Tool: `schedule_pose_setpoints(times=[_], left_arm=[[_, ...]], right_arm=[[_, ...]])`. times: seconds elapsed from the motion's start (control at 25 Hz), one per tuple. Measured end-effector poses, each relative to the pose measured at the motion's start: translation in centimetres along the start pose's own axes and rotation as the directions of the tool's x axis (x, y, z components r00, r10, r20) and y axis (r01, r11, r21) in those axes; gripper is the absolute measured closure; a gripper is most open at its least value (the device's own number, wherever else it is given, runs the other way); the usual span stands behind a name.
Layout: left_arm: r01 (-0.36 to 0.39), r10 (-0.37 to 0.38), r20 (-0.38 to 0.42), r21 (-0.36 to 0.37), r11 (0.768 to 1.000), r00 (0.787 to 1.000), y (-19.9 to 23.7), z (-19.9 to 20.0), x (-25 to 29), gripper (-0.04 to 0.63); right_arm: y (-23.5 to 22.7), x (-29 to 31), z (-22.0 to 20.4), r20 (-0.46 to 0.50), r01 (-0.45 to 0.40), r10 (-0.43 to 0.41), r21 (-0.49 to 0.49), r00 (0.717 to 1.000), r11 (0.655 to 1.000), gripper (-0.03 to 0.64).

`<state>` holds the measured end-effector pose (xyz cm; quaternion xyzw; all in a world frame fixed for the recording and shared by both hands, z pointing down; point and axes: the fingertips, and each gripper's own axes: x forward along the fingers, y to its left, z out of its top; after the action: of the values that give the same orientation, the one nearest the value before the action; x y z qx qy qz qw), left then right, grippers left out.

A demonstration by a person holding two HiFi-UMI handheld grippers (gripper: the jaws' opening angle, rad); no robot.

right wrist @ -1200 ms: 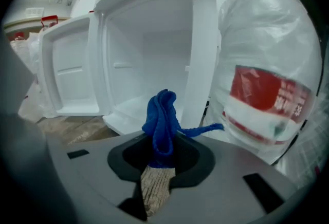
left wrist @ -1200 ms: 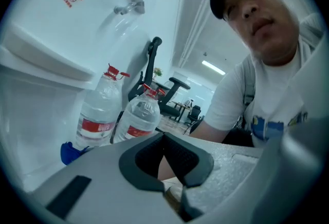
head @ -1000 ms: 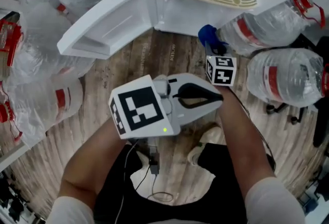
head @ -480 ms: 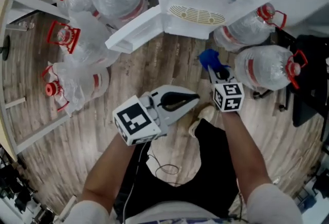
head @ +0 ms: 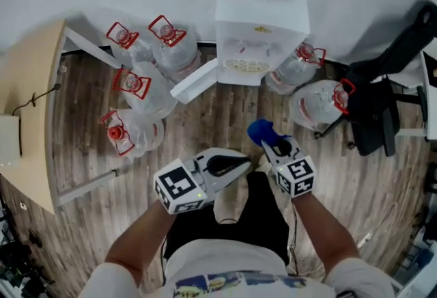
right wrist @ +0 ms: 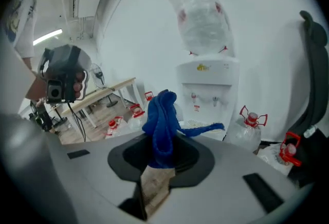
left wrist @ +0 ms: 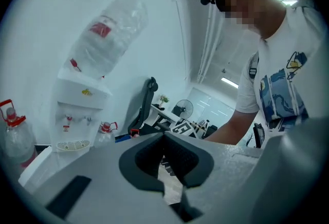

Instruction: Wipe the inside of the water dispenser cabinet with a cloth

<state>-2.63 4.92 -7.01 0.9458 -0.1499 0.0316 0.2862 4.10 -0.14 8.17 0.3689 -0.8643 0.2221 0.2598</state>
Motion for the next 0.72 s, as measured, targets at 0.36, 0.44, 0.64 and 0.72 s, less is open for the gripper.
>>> schedule_pose_setpoints(times=[0.36, 0.44, 0.64, 0.72], left_arm=[[0.001, 0.002, -0.055, 0.05, 0.999, 0.998, -10.2, 2.6, -6.7, 0.597], [-0.03, 0.035, -0.056, 0.086, 0.996, 0.998, -12.3, 2.2, -7.1, 0.597], [-0.107, 0.111, -0.03, 0.102, 0.989, 0.993, -18.8, -0.2, -7.4, 0.597], [-0.119, 0.121, -0.016, 0.091, 0.989, 0.993, -21.6, -1.2, -6.8, 0.597]], right_arm=[[8.3, -10.9, 5.4, 0.096, -0.018, 0.016, 0.019, 0.995, 1.0, 0.532], [9.8, -12.7, 5.5, 0.107, -0.049, 0.05, -0.012, 0.993, 0.999, 0.532], [13.4, -18.6, 4.7, 0.132, -0.103, 0.112, -0.076, 0.985, 0.992, 0.532], [13.8, -21.2, 3.8, 0.15, -0.112, 0.124, -0.089, 0.981, 0.99, 0.532]])
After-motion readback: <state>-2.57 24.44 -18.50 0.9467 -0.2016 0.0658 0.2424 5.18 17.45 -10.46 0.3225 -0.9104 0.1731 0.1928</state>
